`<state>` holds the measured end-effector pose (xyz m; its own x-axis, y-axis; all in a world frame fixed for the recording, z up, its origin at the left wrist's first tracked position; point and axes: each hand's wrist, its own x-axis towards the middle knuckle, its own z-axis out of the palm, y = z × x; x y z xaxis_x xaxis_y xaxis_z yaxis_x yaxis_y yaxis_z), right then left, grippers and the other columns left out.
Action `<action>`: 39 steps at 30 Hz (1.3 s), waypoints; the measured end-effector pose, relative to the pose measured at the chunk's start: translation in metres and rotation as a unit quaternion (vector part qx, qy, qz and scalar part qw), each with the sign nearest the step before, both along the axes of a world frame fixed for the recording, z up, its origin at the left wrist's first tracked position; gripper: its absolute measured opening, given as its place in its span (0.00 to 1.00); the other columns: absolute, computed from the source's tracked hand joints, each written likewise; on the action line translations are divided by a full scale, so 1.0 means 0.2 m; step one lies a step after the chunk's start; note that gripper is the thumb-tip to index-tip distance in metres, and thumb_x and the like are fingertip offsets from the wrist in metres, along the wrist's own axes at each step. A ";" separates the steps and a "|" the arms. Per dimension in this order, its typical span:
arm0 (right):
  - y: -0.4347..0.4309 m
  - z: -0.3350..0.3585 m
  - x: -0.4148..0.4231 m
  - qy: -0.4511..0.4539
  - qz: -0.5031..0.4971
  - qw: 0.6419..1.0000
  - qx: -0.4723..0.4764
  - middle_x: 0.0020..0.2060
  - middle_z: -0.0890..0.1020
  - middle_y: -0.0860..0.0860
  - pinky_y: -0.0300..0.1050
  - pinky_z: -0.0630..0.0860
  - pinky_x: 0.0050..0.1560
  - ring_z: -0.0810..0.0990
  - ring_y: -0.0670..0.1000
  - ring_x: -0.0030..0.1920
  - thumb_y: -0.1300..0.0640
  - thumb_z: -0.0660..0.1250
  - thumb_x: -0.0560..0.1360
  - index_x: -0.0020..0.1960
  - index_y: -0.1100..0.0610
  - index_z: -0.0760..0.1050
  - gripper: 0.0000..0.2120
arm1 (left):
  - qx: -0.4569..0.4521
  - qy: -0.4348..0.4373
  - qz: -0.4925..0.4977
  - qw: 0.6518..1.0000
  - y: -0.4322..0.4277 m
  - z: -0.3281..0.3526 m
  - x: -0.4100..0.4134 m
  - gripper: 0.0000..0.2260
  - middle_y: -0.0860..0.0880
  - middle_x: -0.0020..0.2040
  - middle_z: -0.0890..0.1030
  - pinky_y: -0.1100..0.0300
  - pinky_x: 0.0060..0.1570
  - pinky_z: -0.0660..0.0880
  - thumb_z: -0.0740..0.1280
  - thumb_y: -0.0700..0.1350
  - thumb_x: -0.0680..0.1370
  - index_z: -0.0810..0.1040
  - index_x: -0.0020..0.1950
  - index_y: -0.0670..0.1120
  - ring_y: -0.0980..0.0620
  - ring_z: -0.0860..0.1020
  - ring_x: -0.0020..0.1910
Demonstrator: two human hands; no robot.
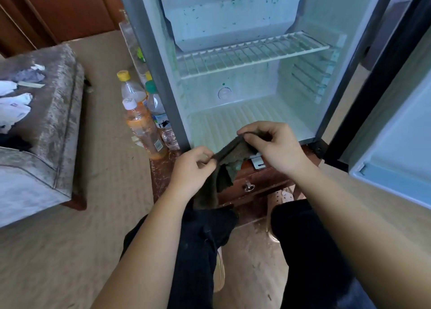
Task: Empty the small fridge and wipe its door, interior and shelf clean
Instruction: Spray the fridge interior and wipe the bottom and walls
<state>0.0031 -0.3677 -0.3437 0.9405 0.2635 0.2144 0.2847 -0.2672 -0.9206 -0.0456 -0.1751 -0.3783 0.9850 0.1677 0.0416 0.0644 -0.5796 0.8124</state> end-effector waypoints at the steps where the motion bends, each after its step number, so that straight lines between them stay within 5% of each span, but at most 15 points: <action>1: -0.02 -0.03 0.02 0.021 -0.006 1.000 -0.019 0.40 0.83 0.41 0.31 0.73 0.46 0.80 0.36 0.41 0.61 0.68 0.76 0.45 0.51 0.82 0.07 | -0.019 -0.013 0.024 0.999 0.00 0.00 0.01 0.09 0.49 0.41 0.82 0.54 0.45 0.78 0.69 0.40 0.77 0.75 0.42 0.54 0.50 0.80 0.37; 4: -0.04 -0.12 0.10 0.033 -0.052 0.997 -0.048 0.43 0.82 0.37 0.42 0.75 0.54 0.79 0.38 0.44 0.58 0.69 0.75 0.47 0.47 0.81 0.06 | -0.097 -0.055 0.061 0.992 -0.01 0.03 0.03 0.10 0.50 0.39 0.81 0.57 0.40 0.80 0.67 0.37 0.78 0.75 0.43 0.51 0.55 0.81 0.33; 6: -0.01 -0.17 0.13 0.043 0.002 0.997 -0.066 0.51 0.80 0.38 0.44 0.74 0.59 0.78 0.41 0.52 0.60 0.68 0.76 0.55 0.47 0.78 0.11 | -0.128 -0.080 0.058 0.987 -0.04 0.06 0.05 0.11 0.52 0.41 0.81 0.61 0.40 0.80 0.66 0.36 0.78 0.76 0.43 0.52 0.59 0.81 0.35; 10: 0.14 -0.24 0.19 0.014 0.163 0.983 -0.085 0.70 0.70 0.44 0.28 0.61 0.66 0.66 0.40 0.69 0.57 0.66 0.78 0.71 0.49 0.67 0.23 | -0.202 -0.107 0.052 0.972 -0.07 0.11 0.08 0.10 0.53 0.45 0.82 0.63 0.44 0.79 0.65 0.36 0.80 0.77 0.47 0.52 0.58 0.82 0.45; 14: 0.24 -0.21 0.32 0.085 0.212 0.973 0.012 0.50 0.83 0.55 0.40 0.74 0.54 0.80 0.49 0.54 0.58 0.71 0.74 0.48 0.57 0.76 0.05 | -0.213 -0.156 0.122 0.957 0.01 0.15 0.09 0.07 0.46 0.44 0.83 0.61 0.41 0.79 0.65 0.35 0.79 0.79 0.49 0.46 0.49 0.83 0.42; 17: 0.33 -0.23 0.50 0.142 0.132 0.981 0.031 0.38 0.81 0.50 0.44 0.74 0.44 0.80 0.49 0.39 0.56 0.75 0.70 0.41 0.54 0.74 0.09 | -0.121 -0.262 0.206 0.935 0.06 0.16 0.11 0.04 0.51 0.40 0.82 0.61 0.41 0.77 0.70 0.40 0.76 0.78 0.50 0.42 0.54 0.81 0.38; 22: 0.57 -0.27 0.80 0.165 -0.096 0.979 0.072 0.51 0.77 0.51 0.44 0.73 0.49 0.77 0.51 0.50 0.49 0.69 0.74 0.60 0.57 0.70 0.19 | -0.101 -0.289 0.215 0.927 0.11 0.16 0.25 0.22 0.49 0.59 0.79 0.70 0.51 0.73 0.68 0.49 0.77 0.68 0.67 0.41 0.59 0.78 0.57; 26: 0.77 -0.25 0.92 0.109 -0.059 0.984 0.129 0.57 0.79 0.52 0.47 0.73 0.60 0.78 0.52 0.57 0.56 0.65 0.77 0.64 0.57 0.72 0.17 | -0.134 -0.287 0.179 0.932 0.12 0.11 0.30 0.24 0.64 0.61 0.78 0.70 0.57 0.71 0.63 0.52 0.78 0.64 0.73 0.49 0.62 0.74 0.63; 29: 0.85 -0.21 0.93 0.088 -0.016 0.976 0.198 0.58 0.77 0.46 0.34 0.67 0.58 0.74 0.44 0.57 0.63 0.62 0.78 0.67 0.56 0.72 0.18 | -0.123 -0.293 0.178 0.931 0.15 0.09 0.31 0.26 0.68 0.60 0.77 0.71 0.58 0.69 0.62 0.54 0.77 0.64 0.73 0.48 0.65 0.74 0.63; 33: 0.92 -0.22 0.85 0.117 0.028 0.968 0.221 0.67 0.72 0.49 0.31 0.61 0.62 0.68 0.42 0.62 0.65 0.56 0.80 0.74 0.53 0.62 0.23 | -0.114 -0.286 0.166 0.937 0.15 0.10 0.32 0.23 0.69 0.59 0.77 0.72 0.58 0.69 0.61 0.53 0.77 0.65 0.71 0.49 0.66 0.73 0.63; 36: 0.91 -0.14 0.80 0.106 0.004 0.956 0.272 0.65 0.76 0.50 0.38 0.66 0.67 0.73 0.48 0.65 0.67 0.58 0.78 0.70 0.55 0.70 0.22 | -0.131 -0.284 0.176 0.934 0.16 0.10 0.31 0.24 0.64 0.62 0.77 0.64 0.63 0.70 0.61 0.56 0.77 0.67 0.71 0.50 0.62 0.73 0.65; 39: 0.89 -0.06 0.72 0.027 -0.027 0.956 0.291 0.55 0.83 0.50 0.29 0.70 0.56 0.78 0.46 0.57 0.66 0.61 0.76 0.63 0.56 0.78 0.18 | -0.168 -0.282 0.200 0.923 0.17 0.10 0.31 0.30 0.57 0.67 0.76 0.56 0.67 0.70 0.60 0.61 0.75 0.66 0.73 0.48 0.58 0.72 0.68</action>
